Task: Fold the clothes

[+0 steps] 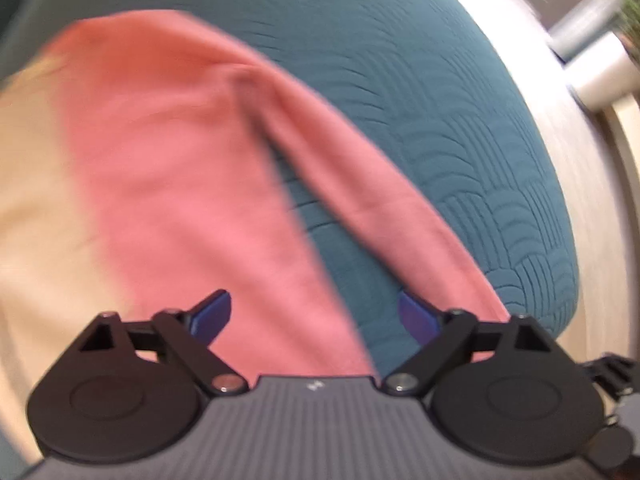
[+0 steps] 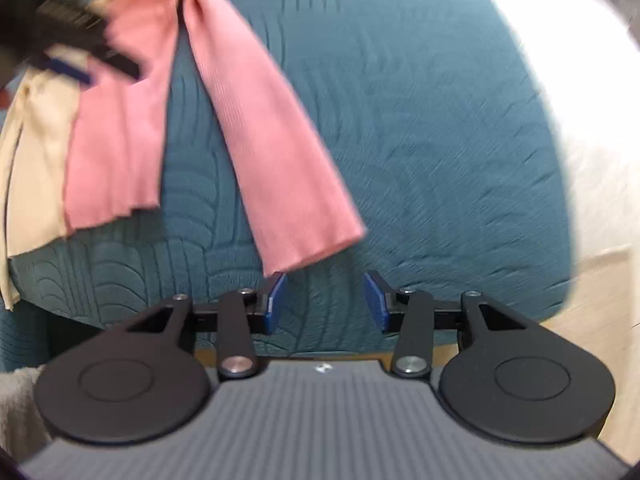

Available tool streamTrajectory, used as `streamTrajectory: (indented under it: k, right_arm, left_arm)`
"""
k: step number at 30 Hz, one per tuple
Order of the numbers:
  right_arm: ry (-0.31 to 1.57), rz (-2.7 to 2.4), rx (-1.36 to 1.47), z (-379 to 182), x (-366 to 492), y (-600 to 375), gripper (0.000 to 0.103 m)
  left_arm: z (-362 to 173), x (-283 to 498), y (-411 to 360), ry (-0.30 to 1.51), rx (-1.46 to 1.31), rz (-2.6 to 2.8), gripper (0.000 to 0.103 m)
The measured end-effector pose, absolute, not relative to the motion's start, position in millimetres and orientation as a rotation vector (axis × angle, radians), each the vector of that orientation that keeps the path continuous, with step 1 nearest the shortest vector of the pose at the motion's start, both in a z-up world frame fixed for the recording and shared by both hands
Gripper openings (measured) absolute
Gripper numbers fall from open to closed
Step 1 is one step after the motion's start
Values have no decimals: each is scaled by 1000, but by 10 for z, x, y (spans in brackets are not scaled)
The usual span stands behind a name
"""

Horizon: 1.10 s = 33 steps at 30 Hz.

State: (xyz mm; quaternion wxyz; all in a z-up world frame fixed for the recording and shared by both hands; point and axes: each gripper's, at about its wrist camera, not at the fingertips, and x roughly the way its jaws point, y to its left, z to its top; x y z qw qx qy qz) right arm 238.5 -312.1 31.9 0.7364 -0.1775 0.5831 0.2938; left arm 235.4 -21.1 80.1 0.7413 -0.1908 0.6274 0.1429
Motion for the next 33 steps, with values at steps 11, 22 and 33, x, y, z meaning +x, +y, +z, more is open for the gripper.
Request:
streamTrajectory:
  k: [11, 22, 33]
  right_arm:
    - [1063, 699, -447, 2112, 2289, -2243, 46]
    - [1029, 963, -406, 3581, 1870, -1354, 47]
    - [1034, 997, -484, 3640, 1726, -1014, 47]
  left_arm:
    - [2269, 1318, 344, 1378, -530, 545, 96]
    - [3411, 508, 535, 1338, -580, 645, 96]
    - [3285, 371, 711, 1344, -678, 647, 96]
